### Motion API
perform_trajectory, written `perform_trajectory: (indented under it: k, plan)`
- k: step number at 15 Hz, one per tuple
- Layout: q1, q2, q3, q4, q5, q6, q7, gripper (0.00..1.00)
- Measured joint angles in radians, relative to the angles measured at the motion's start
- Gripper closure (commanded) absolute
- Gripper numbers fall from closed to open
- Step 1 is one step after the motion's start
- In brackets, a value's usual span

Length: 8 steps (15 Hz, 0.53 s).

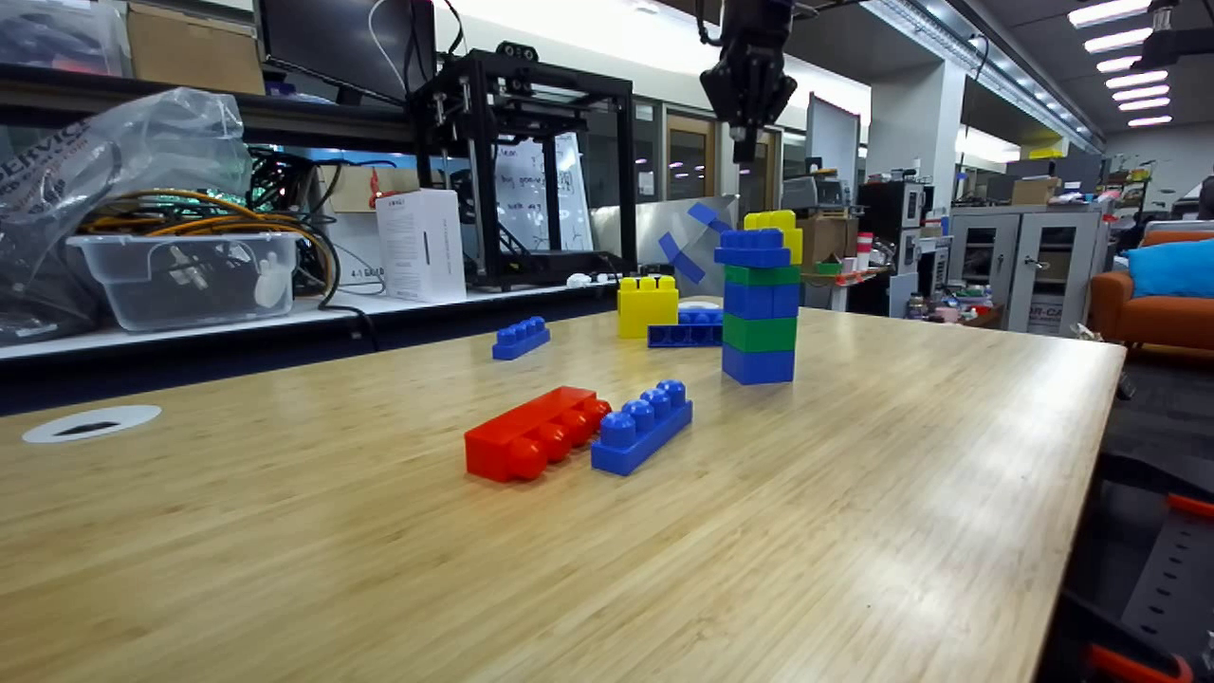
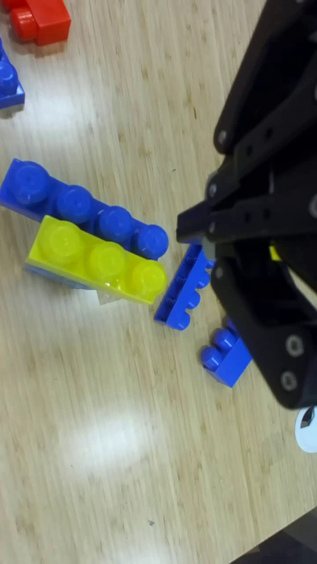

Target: Pick the yellow block and put it on the green block

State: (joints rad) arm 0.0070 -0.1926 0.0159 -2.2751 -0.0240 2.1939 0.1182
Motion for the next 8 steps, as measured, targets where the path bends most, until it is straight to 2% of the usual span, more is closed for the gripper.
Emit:
perform_trajectory:
  k: [3,4,5,8]
  plan:
    - [0.000,-0.012,0.001,0.005,0.001,-0.001,0.000,1.00]
    - [0.000,-0.016,0.002,0.006,0.004,-0.002,0.000,0.74]
    - [0.001,-0.019,0.004,0.006,0.007,-0.004,0.000,0.73]
    - [0.006,-0.025,0.008,0.006,0.012,-0.015,0.000,0.53]
